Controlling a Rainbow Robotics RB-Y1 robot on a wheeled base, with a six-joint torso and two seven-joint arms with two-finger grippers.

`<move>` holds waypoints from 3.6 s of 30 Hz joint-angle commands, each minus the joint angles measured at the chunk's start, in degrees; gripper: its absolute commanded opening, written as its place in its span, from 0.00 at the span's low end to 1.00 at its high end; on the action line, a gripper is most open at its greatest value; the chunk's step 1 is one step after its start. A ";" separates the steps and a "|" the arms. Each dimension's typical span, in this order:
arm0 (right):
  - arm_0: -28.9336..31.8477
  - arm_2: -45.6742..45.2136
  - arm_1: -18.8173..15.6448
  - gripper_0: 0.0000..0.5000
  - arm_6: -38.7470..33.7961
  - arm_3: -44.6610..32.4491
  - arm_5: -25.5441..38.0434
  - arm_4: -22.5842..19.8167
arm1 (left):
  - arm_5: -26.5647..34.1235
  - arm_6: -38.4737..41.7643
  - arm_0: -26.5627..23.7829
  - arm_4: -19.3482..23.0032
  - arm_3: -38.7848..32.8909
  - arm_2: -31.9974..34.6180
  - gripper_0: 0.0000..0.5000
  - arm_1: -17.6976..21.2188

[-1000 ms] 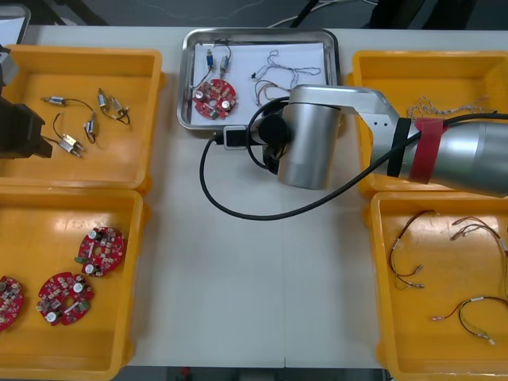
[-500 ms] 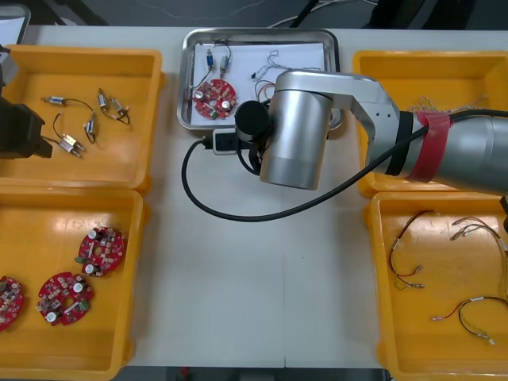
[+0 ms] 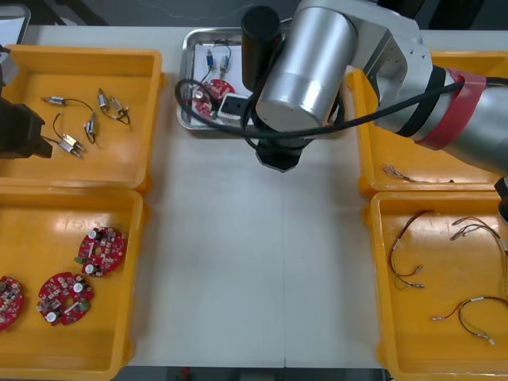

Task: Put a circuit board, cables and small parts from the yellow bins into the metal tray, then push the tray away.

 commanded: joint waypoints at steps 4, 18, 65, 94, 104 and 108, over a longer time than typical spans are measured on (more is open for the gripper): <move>-1.92 -8.18 -1.96 1.00 -9.87 -1.87 8.57 -2.08 | 0.45 -4.74 0.56 -0.50 -0.40 1.36 1.00 2.42; 3.61 -16.79 -13.65 1.00 -27.27 -10.48 18.50 -8.23 | 0.45 -4.74 0.56 -0.50 -0.40 1.36 1.00 2.42; 52.74 -65.75 -27.27 1.00 -33.60 -29.55 21.01 -9.46 | 0.45 -4.74 0.56 -0.50 -0.40 1.36 1.00 2.42; 61.53 -70.76 -19.62 1.00 -22.97 -35.18 19.91 -4.36 | 0.45 -4.74 0.56 -0.50 -0.40 1.36 1.00 2.42; 61.53 -70.93 -19.62 1.00 -22.79 -35.79 19.91 -4.72 | 0.45 -4.74 0.56 -0.50 -0.40 1.36 1.00 2.42; 61.53 -70.93 -19.62 1.00 -22.79 -35.79 19.91 -4.36 | 0.45 -4.74 0.56 -0.50 -0.40 1.36 1.00 2.42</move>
